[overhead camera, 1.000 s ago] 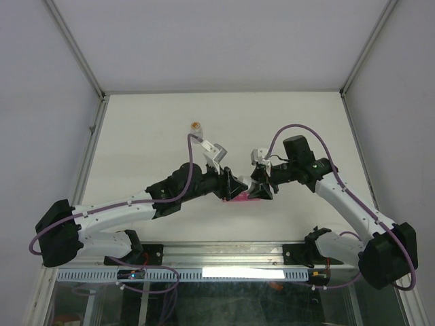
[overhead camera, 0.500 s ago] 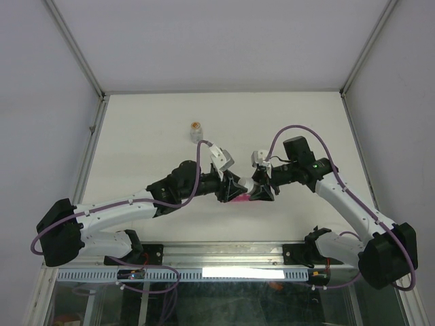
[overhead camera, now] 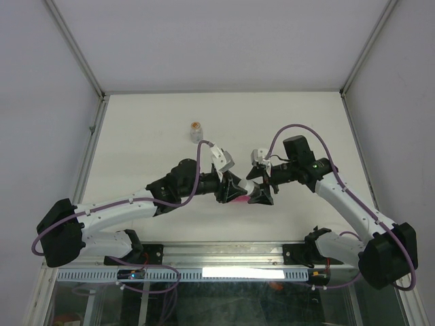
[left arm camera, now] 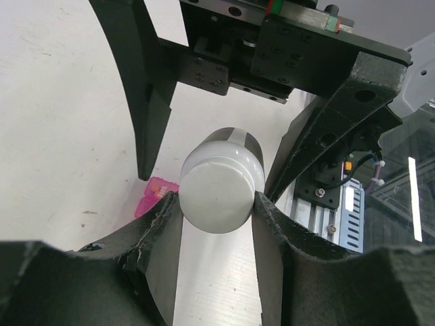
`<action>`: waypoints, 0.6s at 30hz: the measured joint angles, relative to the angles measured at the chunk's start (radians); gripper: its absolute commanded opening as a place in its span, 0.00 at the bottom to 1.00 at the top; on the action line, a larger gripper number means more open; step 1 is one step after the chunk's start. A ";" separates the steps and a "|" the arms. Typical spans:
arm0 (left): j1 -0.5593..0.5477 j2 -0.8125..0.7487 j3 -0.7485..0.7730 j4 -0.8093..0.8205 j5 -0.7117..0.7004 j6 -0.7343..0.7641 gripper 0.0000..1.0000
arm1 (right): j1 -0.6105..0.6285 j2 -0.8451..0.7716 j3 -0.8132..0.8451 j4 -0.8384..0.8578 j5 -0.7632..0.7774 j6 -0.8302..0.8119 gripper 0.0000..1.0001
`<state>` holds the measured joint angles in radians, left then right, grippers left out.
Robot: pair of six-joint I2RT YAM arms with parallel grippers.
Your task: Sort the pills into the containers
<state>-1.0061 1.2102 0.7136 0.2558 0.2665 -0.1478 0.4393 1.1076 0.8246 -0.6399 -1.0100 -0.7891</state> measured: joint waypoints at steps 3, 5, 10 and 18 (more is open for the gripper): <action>0.002 0.000 -0.008 0.003 0.005 -0.009 0.00 | 0.000 0.000 0.000 0.015 0.000 0.006 0.95; 0.007 -0.002 -0.021 0.005 0.005 -0.017 0.00 | 0.000 0.000 0.000 0.018 0.000 0.011 0.97; 0.020 -0.024 -0.060 -0.006 -0.006 -0.027 0.00 | 0.000 -0.001 0.000 0.019 0.000 0.017 0.99; 0.117 -0.133 -0.089 -0.135 -0.089 -0.048 0.00 | -0.020 -0.031 0.000 0.018 -0.004 0.017 0.99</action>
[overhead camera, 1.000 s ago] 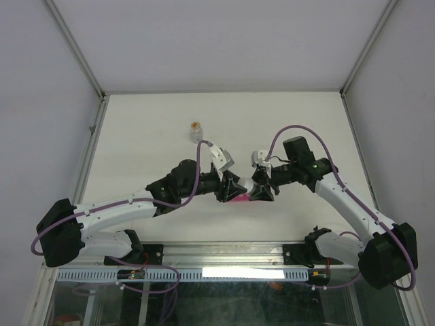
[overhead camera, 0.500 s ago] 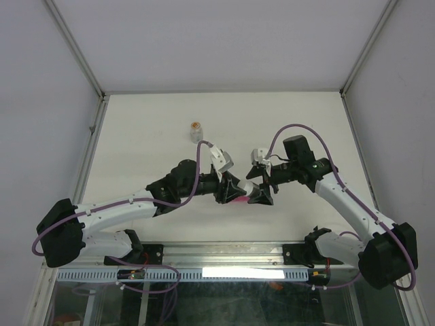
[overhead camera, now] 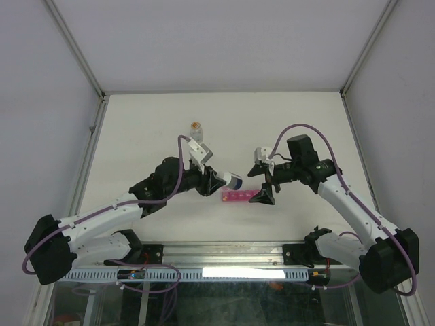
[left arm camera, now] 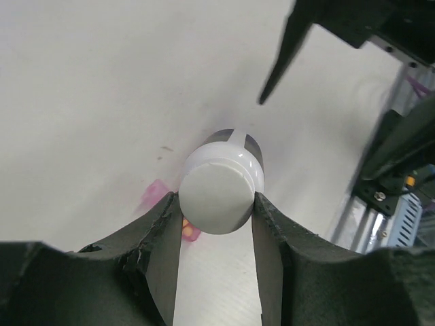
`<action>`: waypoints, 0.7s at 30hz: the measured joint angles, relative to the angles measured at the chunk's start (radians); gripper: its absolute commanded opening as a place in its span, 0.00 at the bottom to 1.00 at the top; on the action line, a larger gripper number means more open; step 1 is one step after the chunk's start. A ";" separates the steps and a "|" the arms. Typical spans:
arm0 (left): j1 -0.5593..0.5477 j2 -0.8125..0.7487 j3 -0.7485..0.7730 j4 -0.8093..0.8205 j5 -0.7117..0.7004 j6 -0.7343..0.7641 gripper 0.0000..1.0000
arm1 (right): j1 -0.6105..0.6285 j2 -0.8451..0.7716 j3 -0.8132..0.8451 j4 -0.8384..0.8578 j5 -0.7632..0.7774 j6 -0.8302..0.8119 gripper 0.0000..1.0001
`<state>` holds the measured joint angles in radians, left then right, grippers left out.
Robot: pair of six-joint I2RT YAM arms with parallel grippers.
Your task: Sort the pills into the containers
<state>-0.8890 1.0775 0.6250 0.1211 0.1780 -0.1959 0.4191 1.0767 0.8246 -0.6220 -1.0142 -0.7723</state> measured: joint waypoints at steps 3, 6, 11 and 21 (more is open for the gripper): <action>0.069 -0.037 0.001 -0.070 -0.058 -0.002 0.00 | -0.003 -0.005 0.000 0.000 -0.005 0.000 0.99; 0.139 -0.045 0.008 -0.142 -0.150 -0.003 0.00 | -0.004 -0.006 0.000 0.000 -0.004 0.002 0.99; 0.291 0.032 0.062 -0.227 -0.281 -0.012 0.00 | -0.006 -0.008 0.000 0.017 0.004 0.021 0.99; 0.426 0.414 0.380 -0.378 -0.450 -0.003 0.04 | -0.010 -0.005 0.000 0.078 0.056 0.084 0.99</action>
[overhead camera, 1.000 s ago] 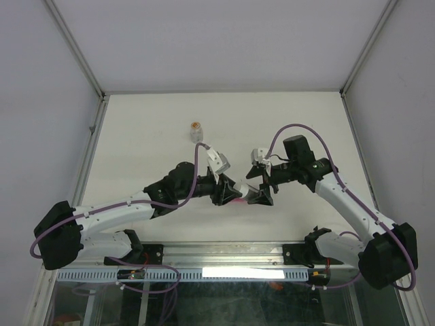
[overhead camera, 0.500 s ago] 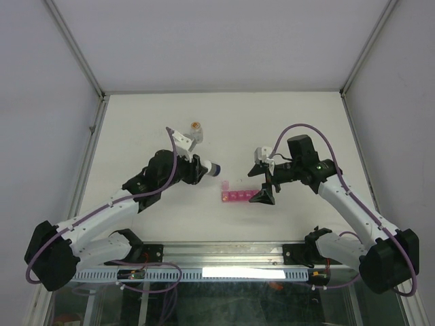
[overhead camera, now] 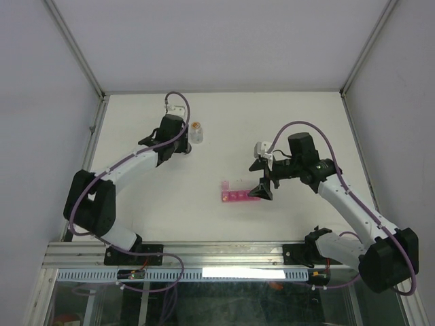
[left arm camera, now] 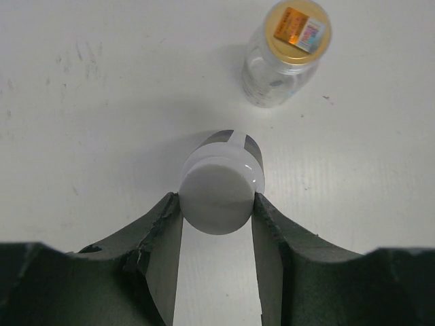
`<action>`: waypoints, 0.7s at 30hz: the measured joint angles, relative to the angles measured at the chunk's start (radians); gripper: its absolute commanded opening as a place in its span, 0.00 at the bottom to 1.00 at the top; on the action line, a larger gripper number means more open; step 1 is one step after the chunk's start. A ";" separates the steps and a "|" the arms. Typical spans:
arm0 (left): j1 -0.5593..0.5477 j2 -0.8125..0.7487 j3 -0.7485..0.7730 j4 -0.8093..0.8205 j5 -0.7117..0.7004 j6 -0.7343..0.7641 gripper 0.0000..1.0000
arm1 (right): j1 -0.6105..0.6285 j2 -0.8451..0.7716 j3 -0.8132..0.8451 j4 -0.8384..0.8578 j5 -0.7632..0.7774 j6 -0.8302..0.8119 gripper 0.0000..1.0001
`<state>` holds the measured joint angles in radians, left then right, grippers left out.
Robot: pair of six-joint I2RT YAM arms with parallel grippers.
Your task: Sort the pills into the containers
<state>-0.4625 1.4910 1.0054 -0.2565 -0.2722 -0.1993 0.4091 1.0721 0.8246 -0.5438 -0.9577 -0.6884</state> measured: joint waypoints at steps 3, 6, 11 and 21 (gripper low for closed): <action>0.007 0.108 0.064 -0.050 -0.042 0.008 0.19 | 0.000 0.011 -0.001 0.016 0.017 0.011 0.99; 0.012 0.169 0.111 -0.087 -0.067 0.010 0.42 | 0.000 0.019 -0.014 0.039 0.032 0.012 0.99; 0.013 0.172 0.131 -0.134 -0.066 0.010 0.75 | 0.000 0.021 -0.072 0.060 0.032 -0.052 1.00; 0.013 -0.105 -0.011 -0.038 0.151 -0.011 0.78 | 0.000 0.050 -0.163 0.007 -0.002 -0.365 1.00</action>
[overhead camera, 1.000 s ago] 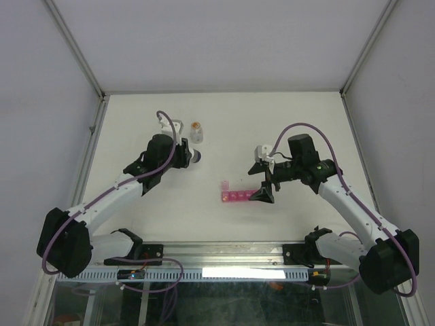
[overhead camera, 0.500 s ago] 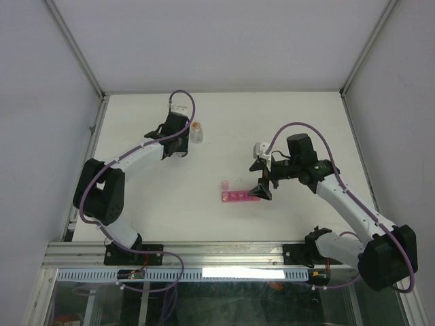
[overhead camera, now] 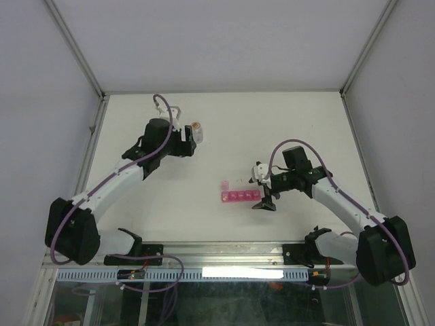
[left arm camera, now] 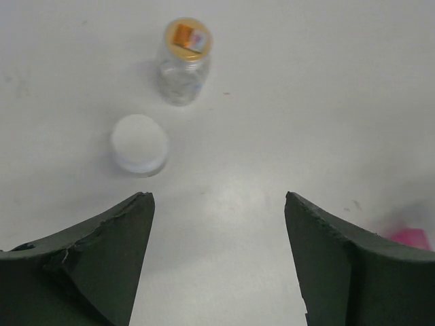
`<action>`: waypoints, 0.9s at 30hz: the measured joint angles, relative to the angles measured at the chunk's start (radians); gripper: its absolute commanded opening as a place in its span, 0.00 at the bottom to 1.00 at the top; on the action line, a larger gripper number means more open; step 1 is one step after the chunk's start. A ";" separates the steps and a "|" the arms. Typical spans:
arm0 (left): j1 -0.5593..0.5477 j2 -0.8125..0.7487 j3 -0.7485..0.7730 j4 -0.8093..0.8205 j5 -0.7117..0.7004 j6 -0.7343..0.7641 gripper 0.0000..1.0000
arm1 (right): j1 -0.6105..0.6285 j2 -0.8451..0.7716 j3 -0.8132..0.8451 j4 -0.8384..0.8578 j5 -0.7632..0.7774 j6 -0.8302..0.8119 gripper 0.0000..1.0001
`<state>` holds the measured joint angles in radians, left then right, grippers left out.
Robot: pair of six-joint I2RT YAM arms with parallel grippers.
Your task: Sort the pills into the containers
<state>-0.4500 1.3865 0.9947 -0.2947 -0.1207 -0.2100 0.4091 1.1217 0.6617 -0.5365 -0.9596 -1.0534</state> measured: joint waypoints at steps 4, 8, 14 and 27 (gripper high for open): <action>0.000 -0.213 -0.215 0.233 0.238 -0.077 0.71 | 0.005 0.038 0.001 0.001 0.014 -0.058 0.94; -0.001 -0.262 -0.396 0.486 0.439 -0.185 0.52 | 0.027 0.104 0.027 -0.006 0.055 -0.097 0.86; -0.038 -0.178 -0.501 0.640 0.513 -0.273 0.32 | 0.101 0.173 0.053 0.052 0.151 -0.085 0.80; -0.122 0.106 -0.502 0.746 0.433 -0.261 0.24 | 0.130 0.249 0.047 0.142 0.287 -0.040 0.78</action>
<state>-0.5724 1.4921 0.4927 0.4515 0.3119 -0.4709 0.5396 1.3705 0.7086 -0.3950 -0.6727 -1.0935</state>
